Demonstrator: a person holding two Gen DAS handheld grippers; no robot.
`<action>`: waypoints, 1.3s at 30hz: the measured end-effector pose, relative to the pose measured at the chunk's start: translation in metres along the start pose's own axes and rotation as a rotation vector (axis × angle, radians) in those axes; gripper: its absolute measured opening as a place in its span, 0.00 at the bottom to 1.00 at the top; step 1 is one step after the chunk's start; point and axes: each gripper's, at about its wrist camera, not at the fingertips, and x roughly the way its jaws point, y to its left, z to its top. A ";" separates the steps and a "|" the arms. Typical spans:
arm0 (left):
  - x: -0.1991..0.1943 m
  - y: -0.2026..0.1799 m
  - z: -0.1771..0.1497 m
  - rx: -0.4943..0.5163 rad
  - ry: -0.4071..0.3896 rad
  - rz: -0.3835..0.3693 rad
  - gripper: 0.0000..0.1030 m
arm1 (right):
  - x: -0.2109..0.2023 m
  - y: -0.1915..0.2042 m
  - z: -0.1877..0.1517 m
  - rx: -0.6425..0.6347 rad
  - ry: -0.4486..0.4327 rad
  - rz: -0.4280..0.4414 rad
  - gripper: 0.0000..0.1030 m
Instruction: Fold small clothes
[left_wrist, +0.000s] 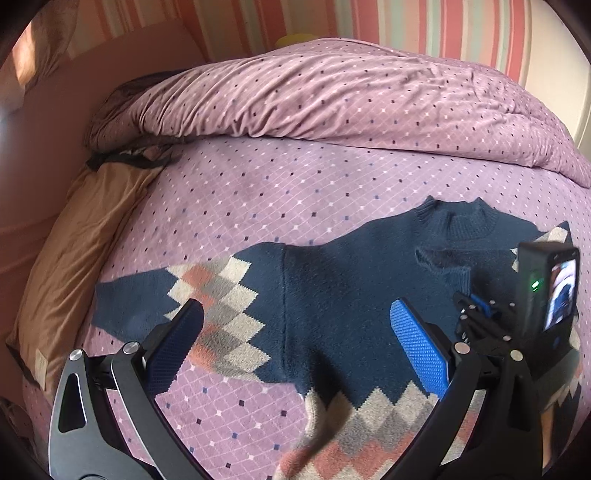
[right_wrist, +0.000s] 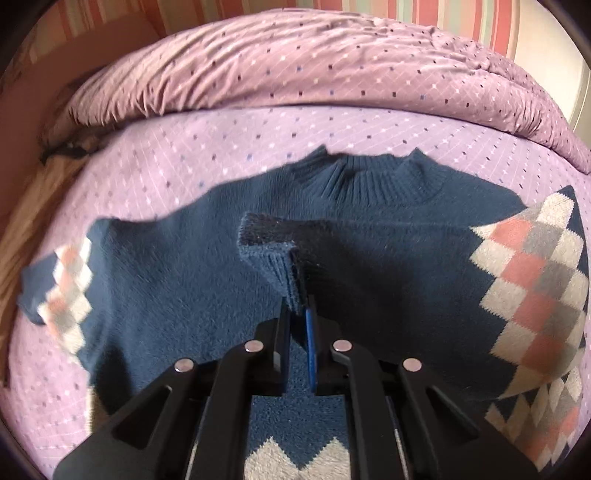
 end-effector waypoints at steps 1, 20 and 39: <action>0.003 0.003 0.000 -0.010 0.002 -0.003 0.97 | 0.004 -0.001 -0.002 0.000 0.014 -0.002 0.07; 0.018 -0.028 0.005 -0.026 0.016 -0.058 0.97 | -0.059 -0.045 0.004 -0.065 -0.073 0.013 0.48; 0.075 -0.109 -0.039 -0.010 0.115 -0.208 0.97 | -0.114 -0.150 -0.006 -0.015 -0.137 -0.124 0.48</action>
